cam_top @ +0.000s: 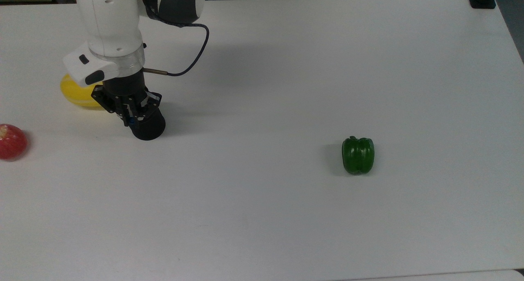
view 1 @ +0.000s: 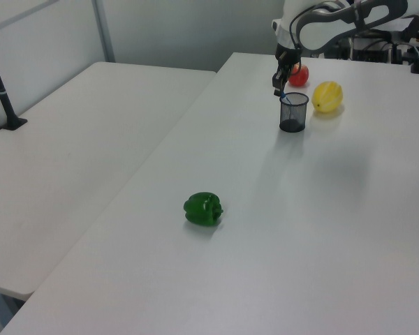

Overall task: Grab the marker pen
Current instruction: 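Close the gripper on the marker pen, then lift the marker pen up out of the pen cup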

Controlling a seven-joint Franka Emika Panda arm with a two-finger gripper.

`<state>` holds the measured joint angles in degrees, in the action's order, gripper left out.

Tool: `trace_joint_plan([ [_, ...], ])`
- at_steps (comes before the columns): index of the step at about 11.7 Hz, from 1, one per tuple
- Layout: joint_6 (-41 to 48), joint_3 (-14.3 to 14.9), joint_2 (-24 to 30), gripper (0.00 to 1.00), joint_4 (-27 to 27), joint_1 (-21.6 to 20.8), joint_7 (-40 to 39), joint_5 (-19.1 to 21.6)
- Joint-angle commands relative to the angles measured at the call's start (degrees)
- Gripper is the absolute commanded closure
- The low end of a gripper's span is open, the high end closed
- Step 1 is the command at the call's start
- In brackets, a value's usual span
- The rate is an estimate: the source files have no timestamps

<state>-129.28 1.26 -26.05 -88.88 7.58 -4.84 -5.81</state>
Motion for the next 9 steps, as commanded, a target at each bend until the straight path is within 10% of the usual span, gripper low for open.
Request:
trace_joint_plan([
  [1,-0.80,-0.03,1.70,0.90,-1.38,-0.46,1.50,-0.16],
  [9,3.41,-0.29,9.78,0.94,0.72,-0.28,1.33,2.38],
])
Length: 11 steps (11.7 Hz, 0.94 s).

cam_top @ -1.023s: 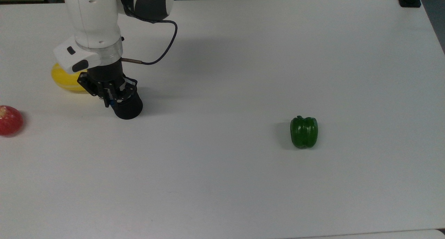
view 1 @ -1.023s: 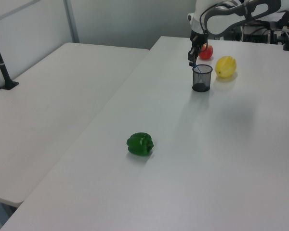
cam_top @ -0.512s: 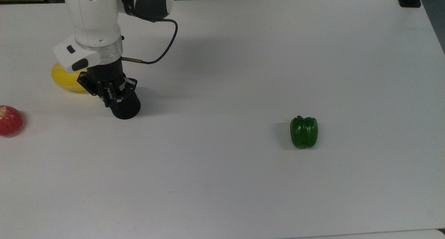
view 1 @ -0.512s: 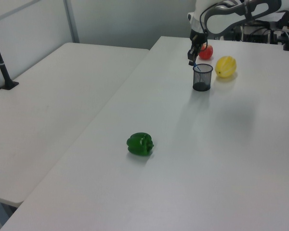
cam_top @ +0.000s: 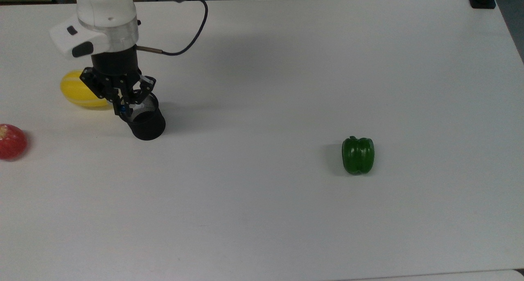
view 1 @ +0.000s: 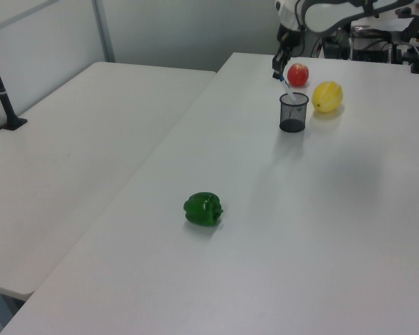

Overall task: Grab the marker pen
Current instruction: 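Lift the marker pen up out of the pen cup, then carry the marker pen away from the cup toward the green pepper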

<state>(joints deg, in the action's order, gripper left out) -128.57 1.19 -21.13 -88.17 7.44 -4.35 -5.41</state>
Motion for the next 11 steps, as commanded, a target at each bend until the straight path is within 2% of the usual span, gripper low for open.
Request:
trace_joint_plan([
  [1,2.80,-0.31,6.61,0.94,0.45,-0.06,0.83,2.60],
  [3,2.88,-0.31,8.82,0.94,0.55,0.03,0.83,3.65],
  [6,2.88,-0.57,9.09,0.94,0.46,-1.37,3.10,3.74],
  [8,4.80,-0.48,9.62,0.94,0.11,-5.40,7.40,3.48],
  [11,9.90,-0.48,9.88,0.94,0.11,-11.20,9.79,3.22],
])
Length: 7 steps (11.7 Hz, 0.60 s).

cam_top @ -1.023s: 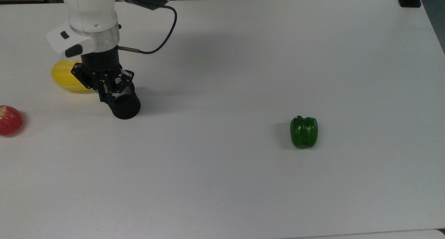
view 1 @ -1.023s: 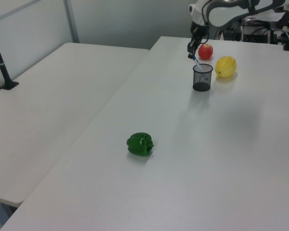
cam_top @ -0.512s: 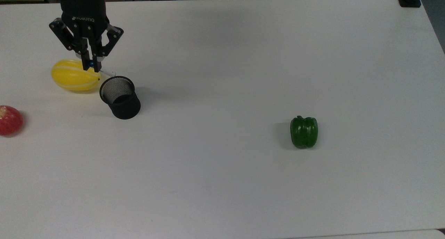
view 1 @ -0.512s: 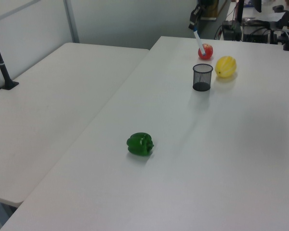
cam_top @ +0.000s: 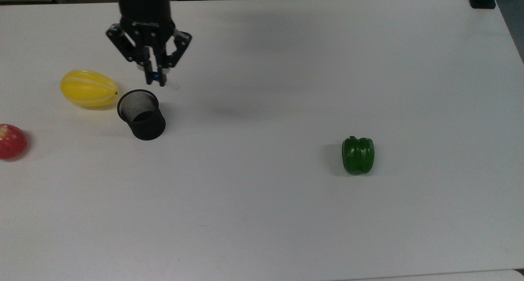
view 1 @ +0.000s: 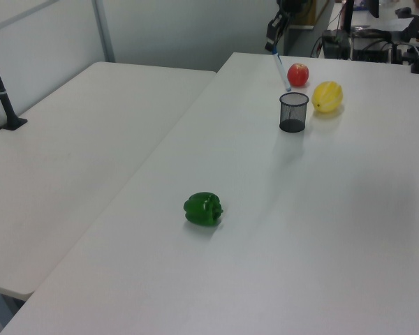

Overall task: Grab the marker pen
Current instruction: 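Carry the marker pen away from the cup toward the green pepper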

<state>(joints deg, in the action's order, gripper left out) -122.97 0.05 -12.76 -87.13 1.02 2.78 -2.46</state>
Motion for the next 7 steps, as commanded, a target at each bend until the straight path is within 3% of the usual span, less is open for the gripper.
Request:
trace_joint_plan([
  [1,6.23,0.65,1.51,0.94,-0.94,-7.15,4.24,0.26],
  [4,13.26,0.57,2.03,0.94,-1.11,-12.69,6.27,-0.09],
  [7,15.74,0.48,1.68,0.94,-2.25,-15.16,6.36,-0.01],
])
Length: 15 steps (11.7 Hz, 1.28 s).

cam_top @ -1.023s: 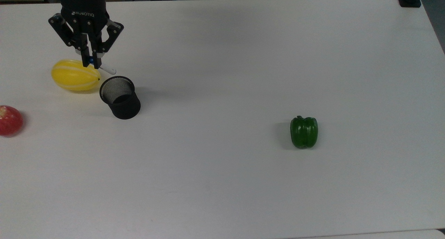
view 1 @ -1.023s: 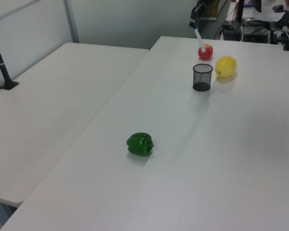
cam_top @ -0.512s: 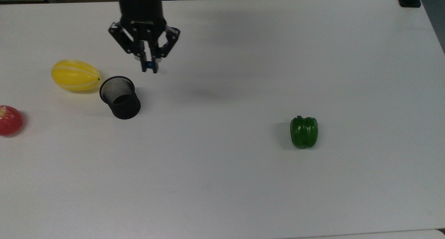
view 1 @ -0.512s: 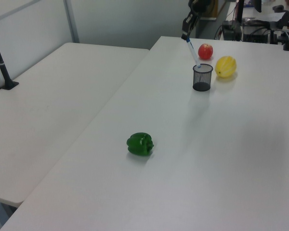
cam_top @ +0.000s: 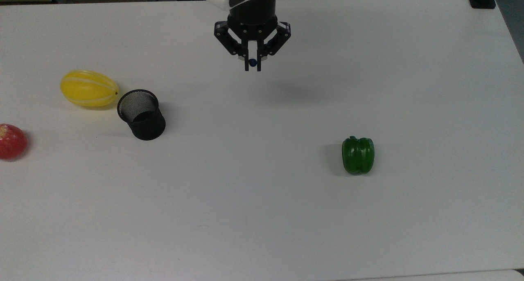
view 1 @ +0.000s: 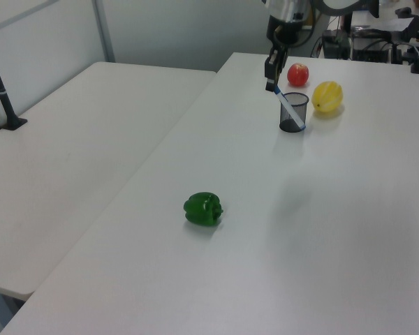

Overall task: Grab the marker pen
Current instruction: 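Carry the marker pen away from the cup toward the green pepper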

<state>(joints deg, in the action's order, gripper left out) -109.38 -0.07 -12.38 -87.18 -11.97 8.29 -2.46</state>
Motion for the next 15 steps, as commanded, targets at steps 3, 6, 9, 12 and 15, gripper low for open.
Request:
trace_joint_plan([
  [3,3.48,0.51,-0.79,0.93,-3.26,-2.97,0.86,0.44],
  [6,1.29,0.51,-5.19,0.93,-3.61,-2.97,0.77,0.36],
  [9,-2.05,0.51,-8.79,0.93,-3.96,-2.97,0.77,0.36],
  [12,-3.82,0.51,-11.26,0.91,-3.87,-3.15,0.77,0.01],
  [15,-4.52,0.51,-12.58,0.83,-3.52,-3.50,0.68,-0.26],
])
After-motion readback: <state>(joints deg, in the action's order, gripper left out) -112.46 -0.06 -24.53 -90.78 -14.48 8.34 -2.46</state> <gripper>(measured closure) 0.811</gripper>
